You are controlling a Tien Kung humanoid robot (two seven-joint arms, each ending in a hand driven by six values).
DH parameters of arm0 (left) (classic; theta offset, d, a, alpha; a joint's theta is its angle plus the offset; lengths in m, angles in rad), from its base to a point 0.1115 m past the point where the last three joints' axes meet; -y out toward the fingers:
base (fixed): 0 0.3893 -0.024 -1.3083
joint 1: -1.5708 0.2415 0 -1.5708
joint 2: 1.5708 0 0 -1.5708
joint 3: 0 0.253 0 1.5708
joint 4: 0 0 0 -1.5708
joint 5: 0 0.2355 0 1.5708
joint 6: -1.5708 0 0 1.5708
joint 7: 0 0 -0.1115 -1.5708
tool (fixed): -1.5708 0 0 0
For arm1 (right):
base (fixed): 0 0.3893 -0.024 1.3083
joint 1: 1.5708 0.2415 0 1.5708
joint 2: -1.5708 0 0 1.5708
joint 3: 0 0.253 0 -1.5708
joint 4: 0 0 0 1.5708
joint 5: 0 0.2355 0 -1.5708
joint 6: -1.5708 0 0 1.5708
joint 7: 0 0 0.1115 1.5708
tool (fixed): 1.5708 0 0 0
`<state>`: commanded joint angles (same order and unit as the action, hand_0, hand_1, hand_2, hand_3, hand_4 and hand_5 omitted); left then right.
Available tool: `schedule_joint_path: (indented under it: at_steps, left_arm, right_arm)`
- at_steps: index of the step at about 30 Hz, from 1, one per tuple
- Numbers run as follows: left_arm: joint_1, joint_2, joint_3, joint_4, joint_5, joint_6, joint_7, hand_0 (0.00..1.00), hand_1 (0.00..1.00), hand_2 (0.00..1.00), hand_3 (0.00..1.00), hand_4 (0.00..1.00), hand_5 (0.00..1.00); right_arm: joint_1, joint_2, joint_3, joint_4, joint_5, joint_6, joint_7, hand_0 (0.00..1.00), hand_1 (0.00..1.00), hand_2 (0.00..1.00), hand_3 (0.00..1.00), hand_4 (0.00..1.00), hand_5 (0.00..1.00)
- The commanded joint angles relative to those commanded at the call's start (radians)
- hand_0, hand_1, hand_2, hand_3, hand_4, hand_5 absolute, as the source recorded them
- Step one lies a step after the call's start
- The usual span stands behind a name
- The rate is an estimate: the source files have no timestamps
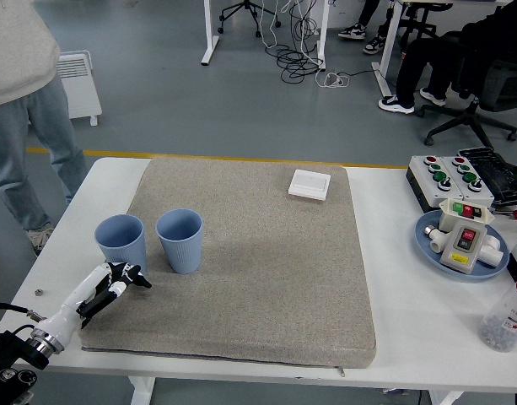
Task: Push cup pick cup insert cup
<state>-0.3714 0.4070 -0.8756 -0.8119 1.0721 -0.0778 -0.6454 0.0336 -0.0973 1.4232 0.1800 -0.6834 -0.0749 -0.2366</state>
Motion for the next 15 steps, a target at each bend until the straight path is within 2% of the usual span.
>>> schedule_joint_path:
  at_steps: [15]
  left_arm:
    - [-0.047, 0.003, 0.024, 0.030, -0.009, -0.003, 0.000, 0.624, 0.575, 0.511, 0.449, 0.638, 0.896]
  right_arm:
    - [0.004, 0.001, -0.001, 0.000, -0.002, 0.001, -0.001, 0.764, 0.659, 0.701, 0.622, 0.189, 0.628]
